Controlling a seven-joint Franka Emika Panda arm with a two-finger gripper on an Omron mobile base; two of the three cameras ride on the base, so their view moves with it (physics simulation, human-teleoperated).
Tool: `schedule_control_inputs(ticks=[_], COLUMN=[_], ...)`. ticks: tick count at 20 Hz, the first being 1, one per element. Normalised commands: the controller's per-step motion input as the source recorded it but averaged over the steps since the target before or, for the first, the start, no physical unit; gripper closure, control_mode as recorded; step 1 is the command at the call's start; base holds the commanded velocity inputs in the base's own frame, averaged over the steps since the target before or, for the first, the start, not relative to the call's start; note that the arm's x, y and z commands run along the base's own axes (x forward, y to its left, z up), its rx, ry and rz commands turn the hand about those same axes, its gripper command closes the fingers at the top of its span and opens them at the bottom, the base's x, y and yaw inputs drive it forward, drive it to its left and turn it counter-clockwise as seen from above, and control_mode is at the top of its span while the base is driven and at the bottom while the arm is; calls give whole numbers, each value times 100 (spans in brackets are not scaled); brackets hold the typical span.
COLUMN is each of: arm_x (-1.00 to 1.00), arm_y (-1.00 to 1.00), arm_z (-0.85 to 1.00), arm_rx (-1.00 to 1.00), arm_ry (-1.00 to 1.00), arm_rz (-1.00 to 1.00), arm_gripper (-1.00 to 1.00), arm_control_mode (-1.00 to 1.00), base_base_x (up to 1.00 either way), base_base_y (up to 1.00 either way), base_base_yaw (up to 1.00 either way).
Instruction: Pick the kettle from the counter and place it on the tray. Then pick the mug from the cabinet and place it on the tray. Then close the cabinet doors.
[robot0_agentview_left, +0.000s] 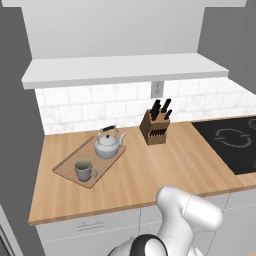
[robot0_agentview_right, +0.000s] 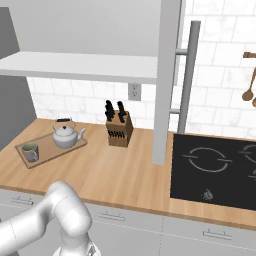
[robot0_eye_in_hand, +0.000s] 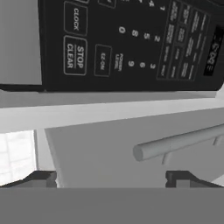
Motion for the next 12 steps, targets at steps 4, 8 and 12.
schedule_control_inputs(ticks=[4,8,12], arm_x=[5,13,26], arm_y=[-8,-17,-18], arm_z=[31,10,1], arm_rx=[3,1,0], arm_ry=[-3,0,6], arm_rz=[-3,-3,-3], arm_gripper=[-100,-100,-100], arm_control_mode=[-100,-100,-100], base_base_x=[0,0,0], base_base_y=[0,0,0], base_base_yaw=[0,0,0])
